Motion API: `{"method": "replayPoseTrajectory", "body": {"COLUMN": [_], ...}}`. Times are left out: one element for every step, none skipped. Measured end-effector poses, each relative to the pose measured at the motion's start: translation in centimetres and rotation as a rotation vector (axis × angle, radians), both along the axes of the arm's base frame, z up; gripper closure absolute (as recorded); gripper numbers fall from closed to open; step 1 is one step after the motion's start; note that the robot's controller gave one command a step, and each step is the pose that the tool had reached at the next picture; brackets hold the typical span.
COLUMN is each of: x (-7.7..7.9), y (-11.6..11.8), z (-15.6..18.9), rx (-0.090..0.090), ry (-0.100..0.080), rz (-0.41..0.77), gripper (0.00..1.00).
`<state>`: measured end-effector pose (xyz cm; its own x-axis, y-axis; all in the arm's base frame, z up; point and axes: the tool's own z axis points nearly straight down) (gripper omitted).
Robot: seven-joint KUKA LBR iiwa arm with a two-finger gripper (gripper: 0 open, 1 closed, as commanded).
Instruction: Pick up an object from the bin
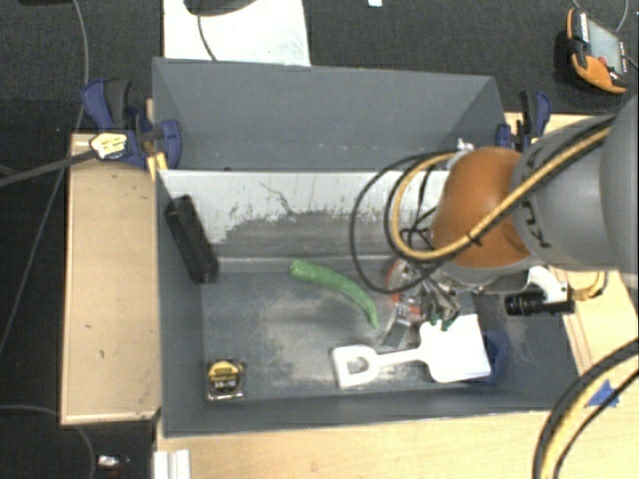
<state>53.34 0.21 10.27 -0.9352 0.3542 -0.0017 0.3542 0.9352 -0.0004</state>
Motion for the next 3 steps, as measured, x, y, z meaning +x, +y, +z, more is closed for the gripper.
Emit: {"method": "replayPoseTrajectory", "body": {"x": [-1.0, -2.0, -1.3], "y": [1.4, -2.0, 0.1], "z": [4.2, -0.5, 3.0], "rx": [0.004, -0.001, 0.006], "ry": [-0.01, 0.002, -0.017], "rz": [0.195, -0.084, -0.04], "gripper": [0.0, 0.0, 0.0]}}
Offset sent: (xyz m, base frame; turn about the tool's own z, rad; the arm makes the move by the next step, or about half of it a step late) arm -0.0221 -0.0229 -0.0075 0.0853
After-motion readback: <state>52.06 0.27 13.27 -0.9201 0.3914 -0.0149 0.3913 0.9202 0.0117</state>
